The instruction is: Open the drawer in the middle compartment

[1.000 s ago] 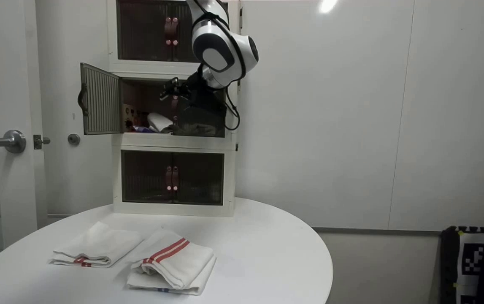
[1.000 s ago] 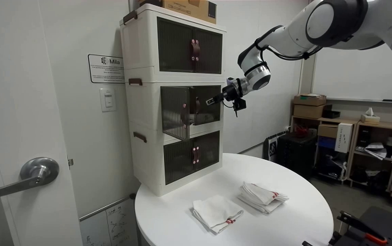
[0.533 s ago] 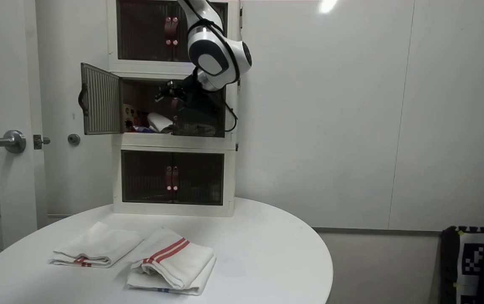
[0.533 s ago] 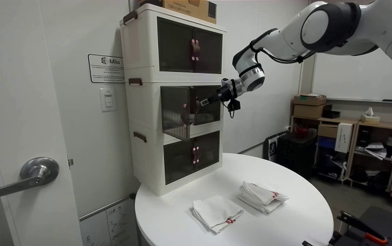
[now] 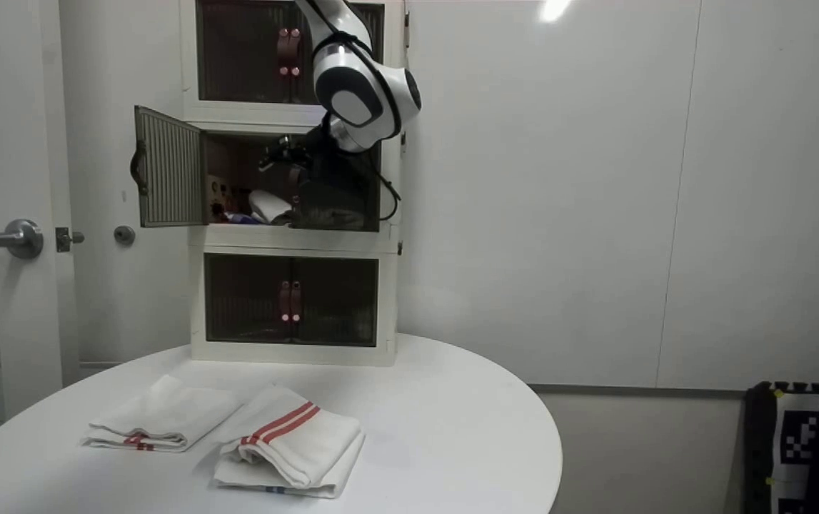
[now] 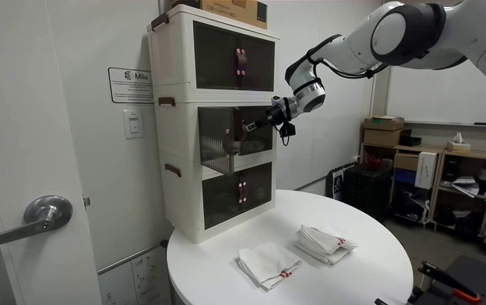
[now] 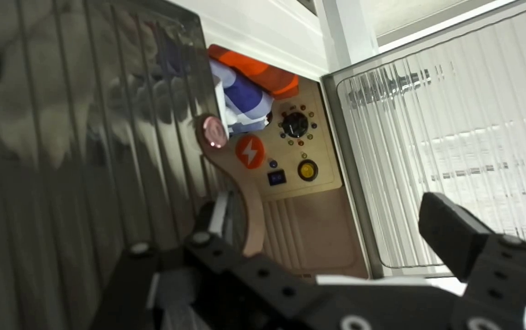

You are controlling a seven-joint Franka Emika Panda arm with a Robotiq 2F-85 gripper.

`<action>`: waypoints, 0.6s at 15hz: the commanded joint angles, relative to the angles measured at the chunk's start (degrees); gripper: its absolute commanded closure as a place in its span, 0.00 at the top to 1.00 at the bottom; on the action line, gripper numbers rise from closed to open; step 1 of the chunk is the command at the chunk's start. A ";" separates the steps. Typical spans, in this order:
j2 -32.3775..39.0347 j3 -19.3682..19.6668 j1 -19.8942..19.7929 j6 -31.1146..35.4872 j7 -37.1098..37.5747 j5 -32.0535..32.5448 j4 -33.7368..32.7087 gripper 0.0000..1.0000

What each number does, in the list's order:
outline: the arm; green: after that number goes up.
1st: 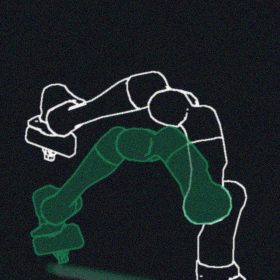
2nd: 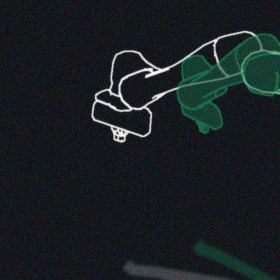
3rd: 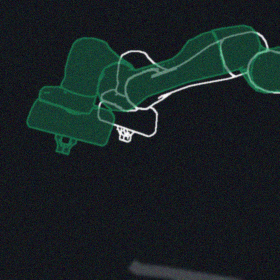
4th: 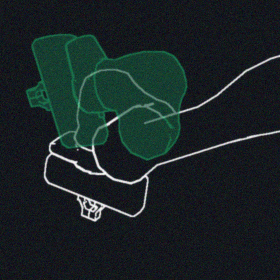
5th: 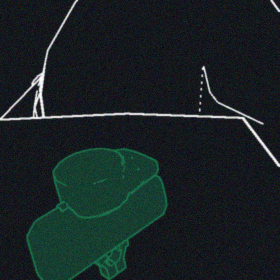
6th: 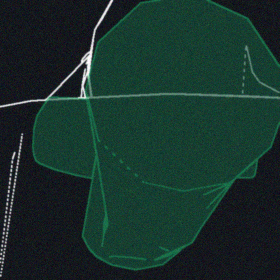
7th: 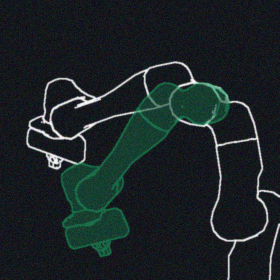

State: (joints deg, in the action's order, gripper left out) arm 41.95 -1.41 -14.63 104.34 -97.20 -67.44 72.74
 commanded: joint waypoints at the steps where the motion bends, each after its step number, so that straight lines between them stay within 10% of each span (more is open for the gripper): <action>1: -0.06 -1.40 2.07 -3.89 0.60 1.67 -0.02 1.00; 9: -4.32 -1.20 1.75 -8.94 -0.20 3.98 7.34 1.00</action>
State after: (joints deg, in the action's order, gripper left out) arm 40.77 -1.81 -14.16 100.57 -97.07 -65.30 74.42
